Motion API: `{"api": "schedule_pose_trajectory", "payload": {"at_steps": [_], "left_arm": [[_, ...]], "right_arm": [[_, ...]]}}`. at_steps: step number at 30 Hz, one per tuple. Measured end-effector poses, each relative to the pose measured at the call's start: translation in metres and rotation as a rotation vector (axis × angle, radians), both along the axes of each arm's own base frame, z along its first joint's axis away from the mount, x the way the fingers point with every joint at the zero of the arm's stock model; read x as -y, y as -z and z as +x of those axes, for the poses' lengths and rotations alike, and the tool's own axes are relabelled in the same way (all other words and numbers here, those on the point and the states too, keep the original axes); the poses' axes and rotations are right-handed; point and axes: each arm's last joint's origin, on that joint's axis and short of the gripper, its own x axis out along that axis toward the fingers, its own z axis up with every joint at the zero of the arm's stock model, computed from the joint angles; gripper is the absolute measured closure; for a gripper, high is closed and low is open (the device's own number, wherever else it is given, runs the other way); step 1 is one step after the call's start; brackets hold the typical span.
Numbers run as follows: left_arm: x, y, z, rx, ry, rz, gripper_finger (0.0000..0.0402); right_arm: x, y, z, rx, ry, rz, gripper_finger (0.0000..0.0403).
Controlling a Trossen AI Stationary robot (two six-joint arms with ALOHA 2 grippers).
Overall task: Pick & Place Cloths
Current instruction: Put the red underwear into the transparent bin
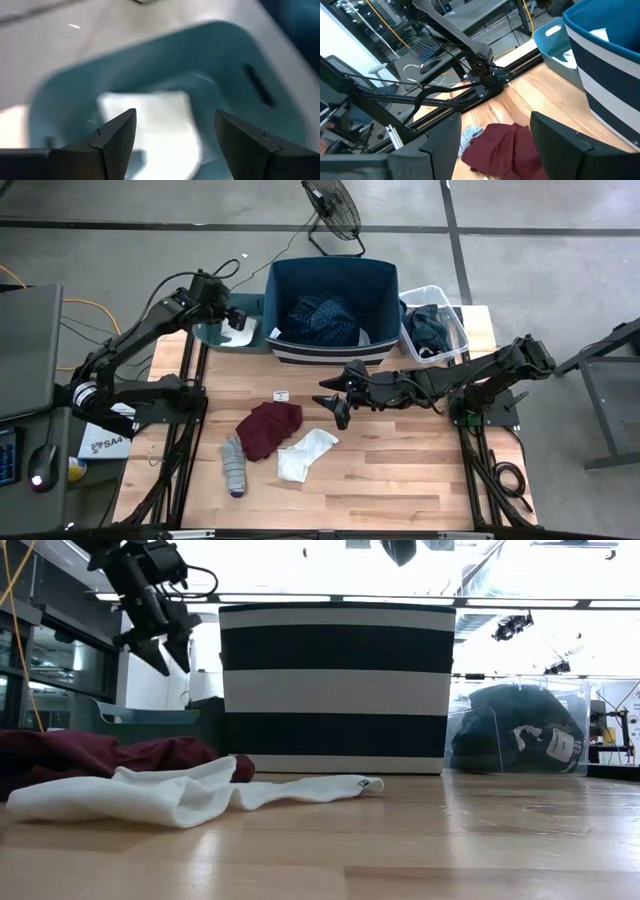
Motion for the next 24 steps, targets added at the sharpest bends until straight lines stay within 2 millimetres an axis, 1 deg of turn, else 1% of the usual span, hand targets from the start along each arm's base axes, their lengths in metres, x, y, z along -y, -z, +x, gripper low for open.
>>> {"api": "schedule_pose_trajectory", "payload": {"at_steps": [4,9,15,20,24], "left_arm": [[0.012,-0.004,-0.002,0.104,0.165,-0.078,0.0147],[0.031,-0.014,-0.007,0.231,0.343,-0.123,0.0162],[0.055,-0.026,-0.022,0.338,0.404,-0.142,0.0191],[0.076,-0.032,-0.033,0.408,0.455,-0.173,0.0216],[0.09,-0.037,-0.035,0.442,0.513,-0.173,0.0229]], "right_arm": [[0.0,0.0,0.0,0.0,0.0,0.0,0.0174],[0.0,0.0,0.0,0.0,-0.006,0.002,0.0174],[-0.001,0.0,0.0,-0.002,-0.022,0.006,0.0174],[-0.001,0.002,-0.001,-0.024,-0.018,0.015,0.0174],[-0.001,0.006,-0.002,-0.062,-0.007,0.038,0.0174]]}}
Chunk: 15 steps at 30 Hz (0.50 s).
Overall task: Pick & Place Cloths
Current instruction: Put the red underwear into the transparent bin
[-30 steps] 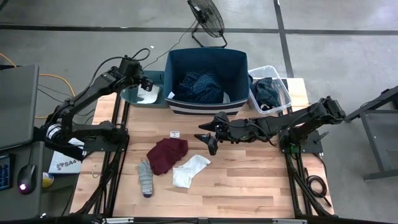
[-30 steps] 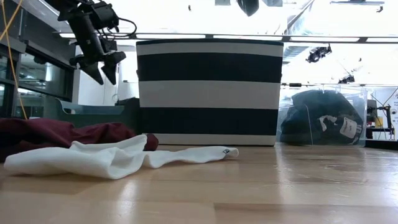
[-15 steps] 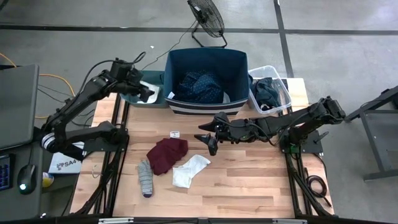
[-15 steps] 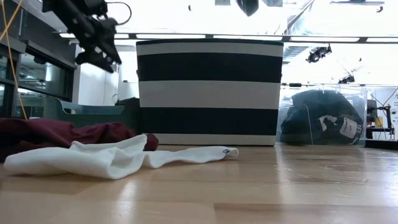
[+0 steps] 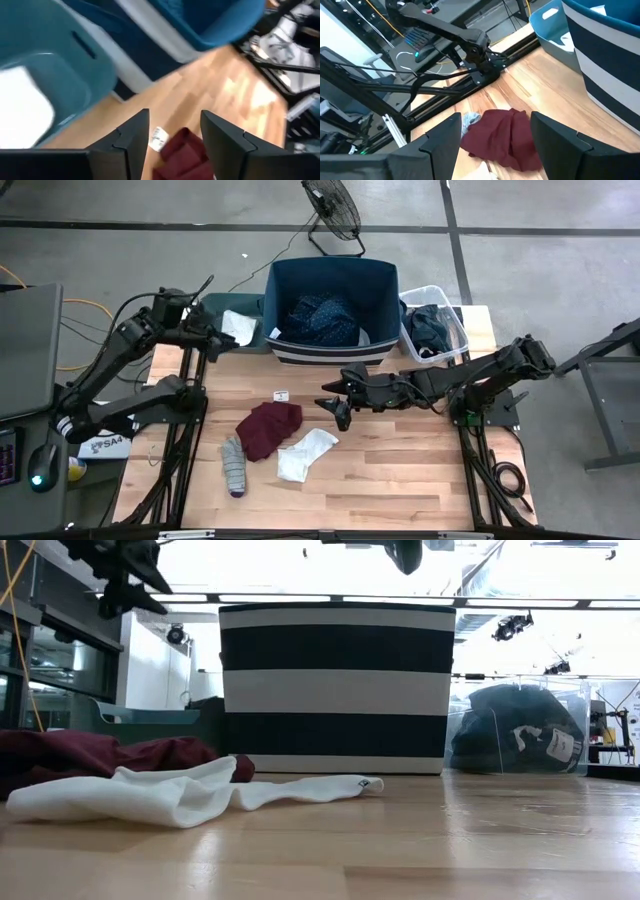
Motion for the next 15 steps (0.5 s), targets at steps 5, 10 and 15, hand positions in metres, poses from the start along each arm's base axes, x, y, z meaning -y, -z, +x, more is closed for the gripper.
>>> {"api": "schedule_pose_trajectory", "payload": {"at_steps": [5,10,15], "left_arm": [[0.014,-0.005,0.01,0.053,0.101,-0.017,0.0238],[0.027,0.0,0.023,-0.016,0.127,-0.024,0.0239],[0.043,0.013,0.032,-0.081,0.208,-0.049,0.0239]], "right_arm": [[0.0,0.0,0.0,-0.005,0.001,-0.002,0.0174],[0.0,0.0,0.0,-0.005,0.001,-0.003,0.0174],[0.0,0.001,0.0,-0.012,0.0,-0.006,0.0174]]}}
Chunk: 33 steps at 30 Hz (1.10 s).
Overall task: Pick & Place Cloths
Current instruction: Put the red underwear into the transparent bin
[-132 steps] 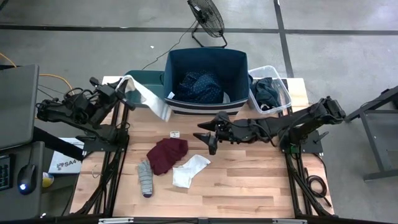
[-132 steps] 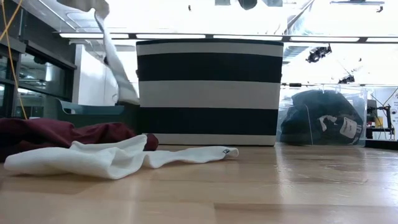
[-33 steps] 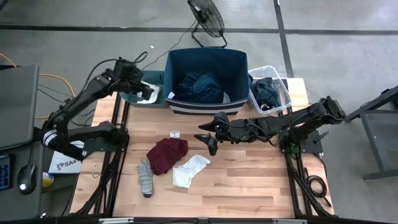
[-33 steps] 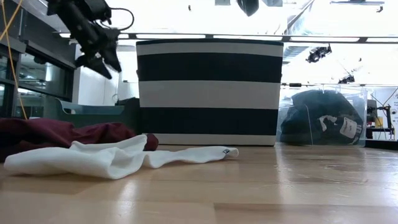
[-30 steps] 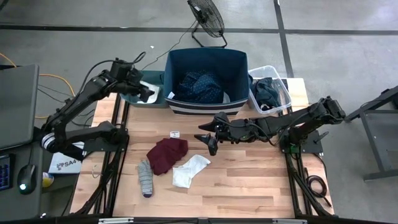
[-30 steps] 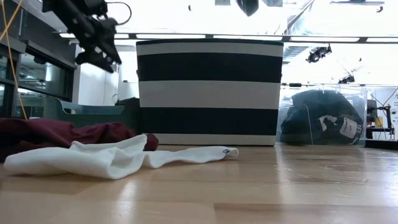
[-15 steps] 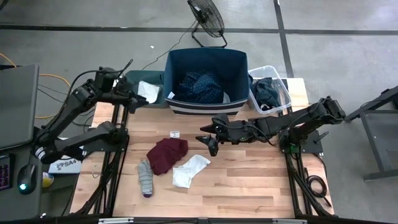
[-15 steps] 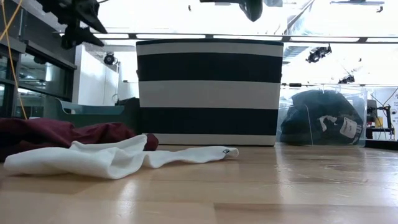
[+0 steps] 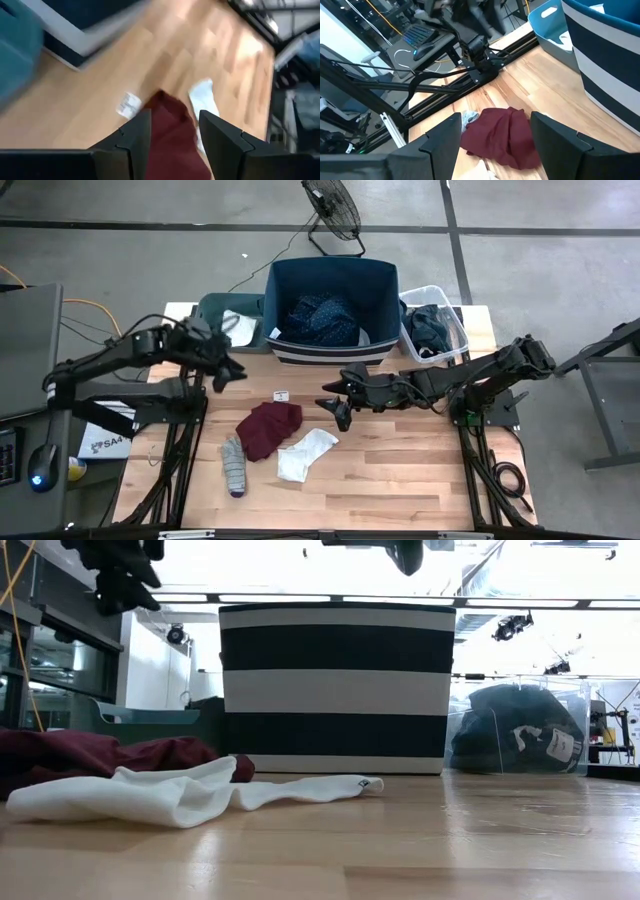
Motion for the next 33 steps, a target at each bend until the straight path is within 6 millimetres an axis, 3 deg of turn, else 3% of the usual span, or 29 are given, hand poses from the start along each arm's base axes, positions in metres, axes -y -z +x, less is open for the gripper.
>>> {"api": "schedule_pose_trajectory", "payload": {"at_steps": [19,27,33], "left_arm": [[0.047,0.059,0.021,-0.223,0.427,0.098,0.0239],[0.059,0.074,0.047,-0.194,0.555,0.233,0.0236],[0.069,0.089,0.07,-0.226,0.665,0.349,0.0184]], "right_arm": [[-0.001,0.003,-0.001,-0.032,-0.05,0.004,0.0174],[-0.001,0.003,-0.001,-0.032,-0.051,0.005,0.0174],[-0.001,0.003,-0.001,-0.033,-0.051,0.005,0.0174]]}}
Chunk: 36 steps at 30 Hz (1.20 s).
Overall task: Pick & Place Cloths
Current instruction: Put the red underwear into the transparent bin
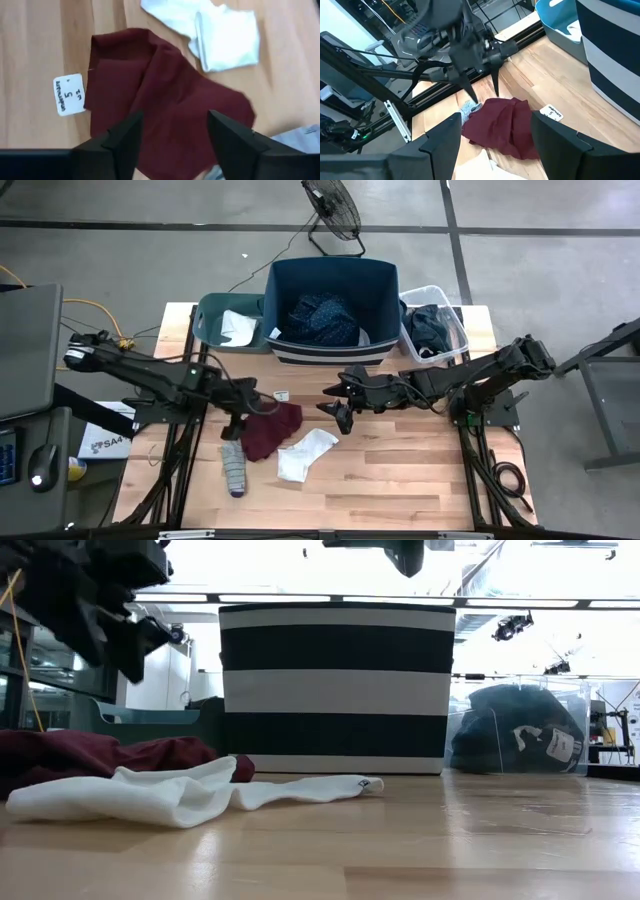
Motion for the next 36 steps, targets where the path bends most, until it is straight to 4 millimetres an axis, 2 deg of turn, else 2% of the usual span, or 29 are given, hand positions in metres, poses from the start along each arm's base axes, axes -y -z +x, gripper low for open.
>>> {"api": "schedule_pose_trajectory", "payload": {"at_steps": [4,8,14,20,24,27,31,34,36], "left_arm": [[0.005,0.015,0.013,-0.051,0.08,0.058,0.0138],[0.007,0.031,0.024,-0.12,0.088,0.077,0.0115],[0.009,0.055,0.039,-0.188,0.095,0.135,0.0117],[0.008,0.076,0.047,-0.261,0.066,0.219,0.0138],[0.009,0.085,0.053,-0.283,0.064,0.23,0.017],[0.009,0.09,0.055,-0.295,0.056,0.233,0.0209],[0.009,0.093,0.057,-0.3,0.049,0.235,0.0284],[0.009,0.093,0.057,-0.303,0.036,0.23,0.0359],[0.009,0.093,0.056,-0.304,0.032,0.221,0.0385]], "right_arm": [[0.0,0.0,0.0,0.0,0.0,0.0,0.0174],[0.0,0.0,0.0,-0.001,0.0,0.0,0.0174],[0.0,0.001,0.0,-0.007,0.003,0.005,0.0174],[0.0,0.001,0.0,-0.009,0.007,0.015,0.0174],[0.0,0.001,0.0,-0.009,0.007,0.015,0.0174],[0.0,0.001,0.0,-0.011,0.006,0.015,0.0174],[0.0,0.001,-0.001,-0.013,0.006,0.014,0.0174],[0.0,0.002,-0.001,-0.018,-0.003,0.017,0.0174],[-0.001,0.002,-0.001,-0.025,-0.026,0.026,0.0174]]}}
